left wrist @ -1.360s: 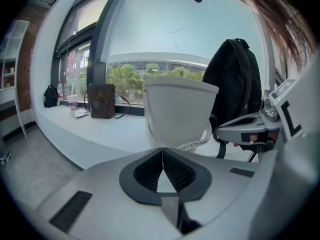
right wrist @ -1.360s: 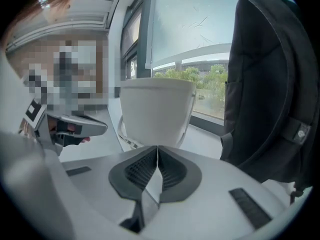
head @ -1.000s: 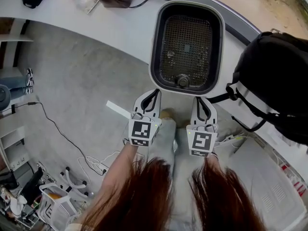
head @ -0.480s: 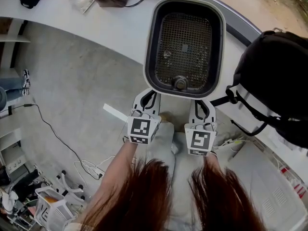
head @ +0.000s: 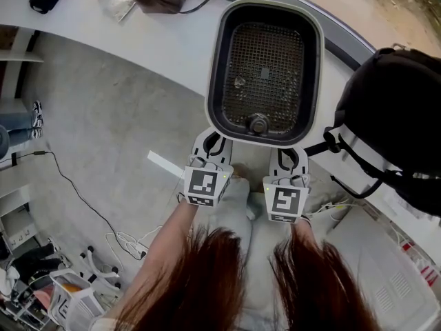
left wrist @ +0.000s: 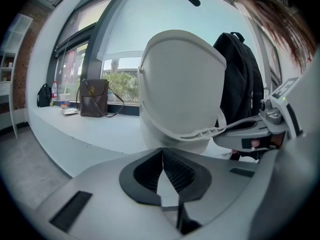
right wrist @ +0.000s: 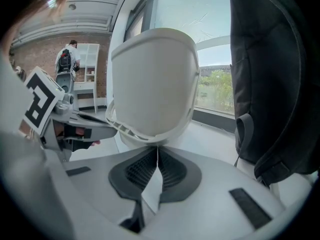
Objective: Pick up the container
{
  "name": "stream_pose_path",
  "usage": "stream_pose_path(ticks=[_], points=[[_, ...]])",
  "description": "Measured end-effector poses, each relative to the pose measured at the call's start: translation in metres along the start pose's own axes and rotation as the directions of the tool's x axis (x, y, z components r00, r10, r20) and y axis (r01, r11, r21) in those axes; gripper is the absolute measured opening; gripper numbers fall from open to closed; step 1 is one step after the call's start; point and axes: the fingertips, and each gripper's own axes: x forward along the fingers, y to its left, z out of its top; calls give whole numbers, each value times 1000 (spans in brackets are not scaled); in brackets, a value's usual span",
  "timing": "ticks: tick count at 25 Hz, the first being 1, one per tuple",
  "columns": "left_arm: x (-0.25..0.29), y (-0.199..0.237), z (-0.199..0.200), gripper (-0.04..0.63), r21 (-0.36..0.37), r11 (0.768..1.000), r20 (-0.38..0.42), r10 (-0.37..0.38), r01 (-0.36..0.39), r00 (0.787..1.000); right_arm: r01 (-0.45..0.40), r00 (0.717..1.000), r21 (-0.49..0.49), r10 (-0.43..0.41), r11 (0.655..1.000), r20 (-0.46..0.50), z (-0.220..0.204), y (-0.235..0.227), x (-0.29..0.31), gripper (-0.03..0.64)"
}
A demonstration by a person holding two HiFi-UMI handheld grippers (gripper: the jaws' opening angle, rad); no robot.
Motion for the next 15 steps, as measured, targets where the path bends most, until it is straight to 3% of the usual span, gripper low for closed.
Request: stream_pose_path(ticks=[15], points=[[-15,-2,12,17,7,1000,-27,0,1,1000,-11,999,2,11,1000,-45,7,5,-16,26]])
